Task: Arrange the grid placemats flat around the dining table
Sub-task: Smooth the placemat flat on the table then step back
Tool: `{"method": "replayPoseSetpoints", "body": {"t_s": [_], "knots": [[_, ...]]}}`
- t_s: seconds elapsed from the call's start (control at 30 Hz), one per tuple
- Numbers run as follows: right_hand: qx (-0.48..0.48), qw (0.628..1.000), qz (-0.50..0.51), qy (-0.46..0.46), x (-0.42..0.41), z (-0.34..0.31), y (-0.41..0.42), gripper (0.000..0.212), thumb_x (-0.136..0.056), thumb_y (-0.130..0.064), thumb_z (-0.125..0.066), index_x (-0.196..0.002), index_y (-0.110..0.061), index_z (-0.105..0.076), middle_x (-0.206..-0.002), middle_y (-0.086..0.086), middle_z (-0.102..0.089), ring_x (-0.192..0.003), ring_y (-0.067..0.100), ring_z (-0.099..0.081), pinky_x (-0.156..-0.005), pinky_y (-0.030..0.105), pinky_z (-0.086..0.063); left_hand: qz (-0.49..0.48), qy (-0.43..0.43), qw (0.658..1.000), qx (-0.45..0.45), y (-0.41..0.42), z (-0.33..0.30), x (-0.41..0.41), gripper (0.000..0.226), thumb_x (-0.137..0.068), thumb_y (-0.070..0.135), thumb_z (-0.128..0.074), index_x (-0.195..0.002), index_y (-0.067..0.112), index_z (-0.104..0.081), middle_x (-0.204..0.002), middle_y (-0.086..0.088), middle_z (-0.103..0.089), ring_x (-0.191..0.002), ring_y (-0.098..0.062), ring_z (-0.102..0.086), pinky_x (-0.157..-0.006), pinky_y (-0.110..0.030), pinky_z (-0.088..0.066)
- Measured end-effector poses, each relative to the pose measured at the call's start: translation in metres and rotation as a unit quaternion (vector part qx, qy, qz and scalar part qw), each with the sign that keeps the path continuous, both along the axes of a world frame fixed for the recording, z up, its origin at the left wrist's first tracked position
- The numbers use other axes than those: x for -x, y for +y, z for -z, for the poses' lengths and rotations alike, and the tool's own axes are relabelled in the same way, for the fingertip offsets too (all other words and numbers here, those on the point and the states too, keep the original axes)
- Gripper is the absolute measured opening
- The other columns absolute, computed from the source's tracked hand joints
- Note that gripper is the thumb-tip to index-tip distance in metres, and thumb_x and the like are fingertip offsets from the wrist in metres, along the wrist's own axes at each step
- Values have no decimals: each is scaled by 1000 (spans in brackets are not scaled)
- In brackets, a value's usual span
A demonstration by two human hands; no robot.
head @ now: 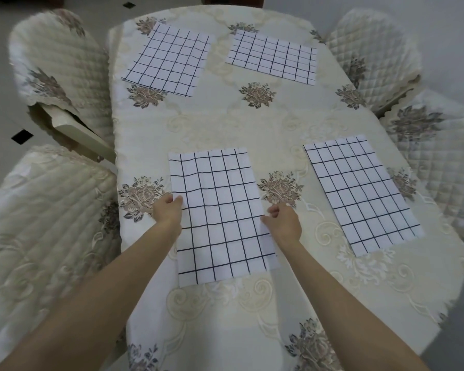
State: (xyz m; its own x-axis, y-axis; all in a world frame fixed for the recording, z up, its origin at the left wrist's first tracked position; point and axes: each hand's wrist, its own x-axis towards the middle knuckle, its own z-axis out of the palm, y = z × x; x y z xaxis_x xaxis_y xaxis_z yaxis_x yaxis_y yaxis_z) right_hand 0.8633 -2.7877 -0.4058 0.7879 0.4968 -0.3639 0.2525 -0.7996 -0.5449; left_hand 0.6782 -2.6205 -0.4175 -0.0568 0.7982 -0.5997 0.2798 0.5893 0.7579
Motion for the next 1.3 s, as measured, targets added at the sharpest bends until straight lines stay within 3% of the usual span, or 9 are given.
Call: {"method": "replayPoseSetpoints", "body": {"t_s": [0.47,0.53,0.6,0.63,0.77,0.83,0.93,1.17,1.3], "knots": [[-4,1000,1,-2,-1,3,-2,22,-82,-20,-71,-102,-14,-64,-96,-1,-62,-80,15,-56,-67,25,-39,76,19,996,-38,1,-3,8,48,-90,8,-56,-61,21,-21,-61,0,-19,-57,-16,-15,-56,-29,-13],[-6,1000,2,-3,-2,4,-2,23,-82,-20,-71,-103,-14,-64,-94,-1,-62,-81,15,-57,-67,26,-39,94,34,993,-57,2,-3,12,40,-89,8,-58,-60,16,-33,-61,-2,-27,-57,-17,-24,-57,-29,-19],[-7,1000,0,-6,-2,5,-2,22,-82,-20,-71,-102,-14,-63,-97,1,-63,-83,17,-58,-67,26,-39,129,82,984,-96,-1,-8,14,13,-88,11,-61,-78,7,-54,-72,-4,-48,-66,-20,-43,-63,-28,-33],[-8,1000,-2,-13,-1,6,-2,21,-82,-19,-71,-101,-15,-63,-99,2,-63,-86,18,-59,-67,26,-39,154,125,972,-122,-4,-13,15,8,-88,12,-62,-93,7,-57,-84,-4,-55,-76,-21,-50,-69,-30,-39],[-40,978,-110,-174,7,10,-3,17,-81,-5,-65,-96,-12,-66,-102,6,-61,-103,26,-55,-63,28,-40,292,297,862,-289,-7,-10,21,54,-84,11,-65,-134,6,-44,-132,-12,-49,-119,-31,-48,-92,-42,-43],[-103,948,-183,-238,13,14,0,17,-77,-1,-69,-93,-8,-67,-98,9,-61,-100,31,-56,-64,32,-48,360,312,806,-350,-8,-1,23,60,-85,8,-65,-139,1,-40,-144,-19,-42,-133,-36,-39,-107,-46,-36],[-152,913,-252,-283,20,22,14,20,-82,-9,-65,-101,-4,-67,-109,16,-63,-106,36,-58,-84,44,-54,417,320,738,-423,-15,9,17,56,-89,12,-60,-141,1,-41,-149,-22,-40,-139,-40,-35,-109,-55,-34],[-30,891,-382,-244,29,23,92,57,-96,-41,-30,-140,-12,-49,-150,19,-39,-143,36,-30,-110,56,-32,494,303,674,-459,-1,32,-11,47,-93,9,-38,-139,1,-46,-147,-22,-43,-138,-41,-38,-107,-58,-37],[55,881,-410,-231,22,30,129,68,-94,-51,-7,-152,-22,-27,-161,14,-18,-149,32,-11,-113,63,-18,503,297,670,-458,18,42,-22,49,-96,20,-33,-139,3,-49,-146,-17,-46,-137,-36,-42,-108,-57,-37]]}}
